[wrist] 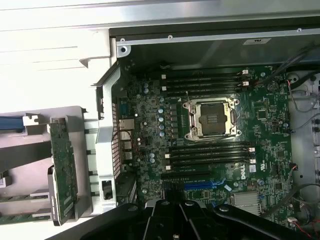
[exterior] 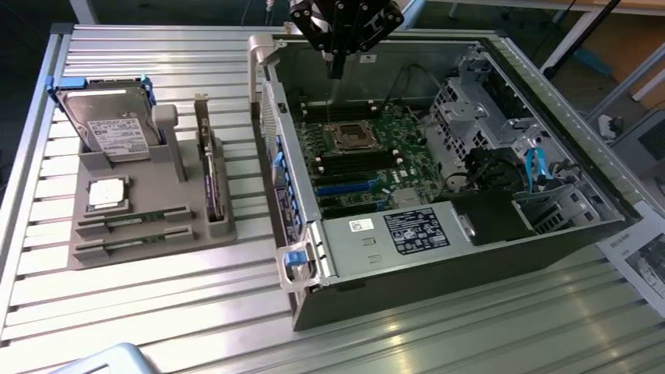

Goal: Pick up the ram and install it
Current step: 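Reach for the ram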

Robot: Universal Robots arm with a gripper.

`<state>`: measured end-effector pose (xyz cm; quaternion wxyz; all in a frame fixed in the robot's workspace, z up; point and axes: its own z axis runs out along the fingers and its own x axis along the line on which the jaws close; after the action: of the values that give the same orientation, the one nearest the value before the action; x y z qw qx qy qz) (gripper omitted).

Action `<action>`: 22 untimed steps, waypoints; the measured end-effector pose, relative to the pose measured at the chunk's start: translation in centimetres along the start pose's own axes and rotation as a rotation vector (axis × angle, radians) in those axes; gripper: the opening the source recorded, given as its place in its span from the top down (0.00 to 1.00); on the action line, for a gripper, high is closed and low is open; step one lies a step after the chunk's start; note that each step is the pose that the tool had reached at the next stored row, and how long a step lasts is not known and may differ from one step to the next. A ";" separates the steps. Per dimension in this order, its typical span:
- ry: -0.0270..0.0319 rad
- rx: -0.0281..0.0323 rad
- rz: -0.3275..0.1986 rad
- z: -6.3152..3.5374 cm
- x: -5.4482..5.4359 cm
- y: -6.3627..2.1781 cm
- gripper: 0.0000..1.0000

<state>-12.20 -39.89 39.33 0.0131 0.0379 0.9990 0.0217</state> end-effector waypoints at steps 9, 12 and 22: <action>0.0000 0.0001 0.000 -0.07 2.3 -0.18 0.90; 0.0000 0.0000 0.000 -0.10 3.5 -0.27 0.90; 0.0000 0.0000 0.000 -0.20 7.3 -0.55 0.90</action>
<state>-19.51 -39.90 39.33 0.0131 0.0378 0.9990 0.0217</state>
